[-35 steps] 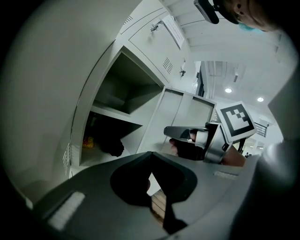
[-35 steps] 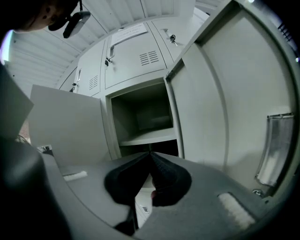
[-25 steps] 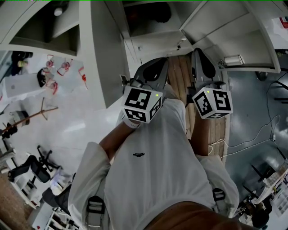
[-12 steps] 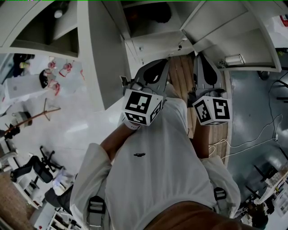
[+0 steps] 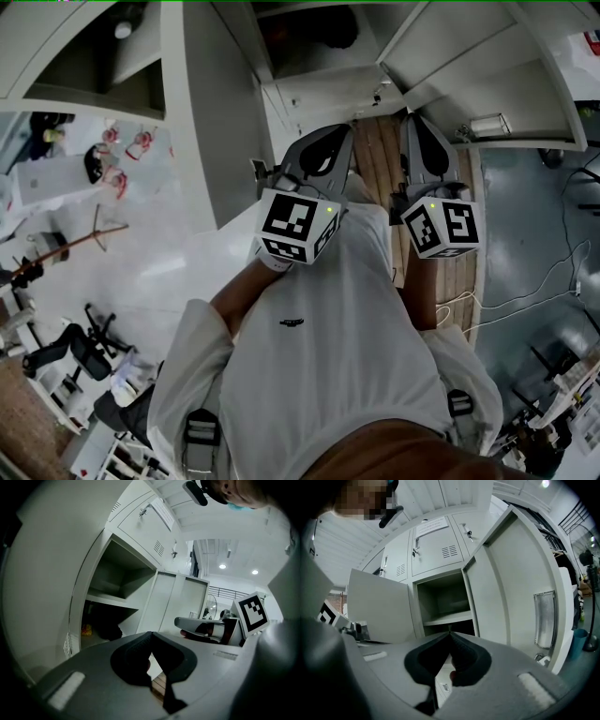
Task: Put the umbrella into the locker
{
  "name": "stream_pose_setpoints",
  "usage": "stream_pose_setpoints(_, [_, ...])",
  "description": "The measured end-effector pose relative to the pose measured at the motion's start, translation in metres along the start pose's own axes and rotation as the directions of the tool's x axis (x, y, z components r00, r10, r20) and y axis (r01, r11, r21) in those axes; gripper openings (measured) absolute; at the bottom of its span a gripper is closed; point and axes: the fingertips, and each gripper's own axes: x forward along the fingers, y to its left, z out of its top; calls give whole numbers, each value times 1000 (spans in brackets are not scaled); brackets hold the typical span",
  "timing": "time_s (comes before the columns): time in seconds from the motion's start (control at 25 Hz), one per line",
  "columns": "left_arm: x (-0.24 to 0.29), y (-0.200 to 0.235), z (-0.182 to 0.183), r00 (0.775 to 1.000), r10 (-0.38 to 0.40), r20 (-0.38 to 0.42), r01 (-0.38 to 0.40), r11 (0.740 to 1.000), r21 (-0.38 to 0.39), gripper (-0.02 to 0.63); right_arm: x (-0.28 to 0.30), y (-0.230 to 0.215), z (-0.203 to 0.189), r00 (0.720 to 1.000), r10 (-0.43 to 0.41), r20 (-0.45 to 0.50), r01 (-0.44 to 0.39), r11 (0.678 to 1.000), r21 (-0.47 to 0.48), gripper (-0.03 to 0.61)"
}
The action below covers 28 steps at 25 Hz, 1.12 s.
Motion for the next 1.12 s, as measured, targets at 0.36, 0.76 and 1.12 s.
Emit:
stream_pose_setpoints(0.36, [-4,2,1,1000,8,2,-8,1000,9,13,1,5,2,1000,11,8,-11,1000,-2,2])
stream_pose_setpoints(0.76, [-7,4,3,1000,12,10,-12,1000,13,13,3,10,2,1000,17,5,-17,1000,-9,2])
stream_pose_setpoints(1.12, [-8,6,2,1000,15,7,-15,1000,10,12,3,14,1,1000,27,0,-27,999,-23,2])
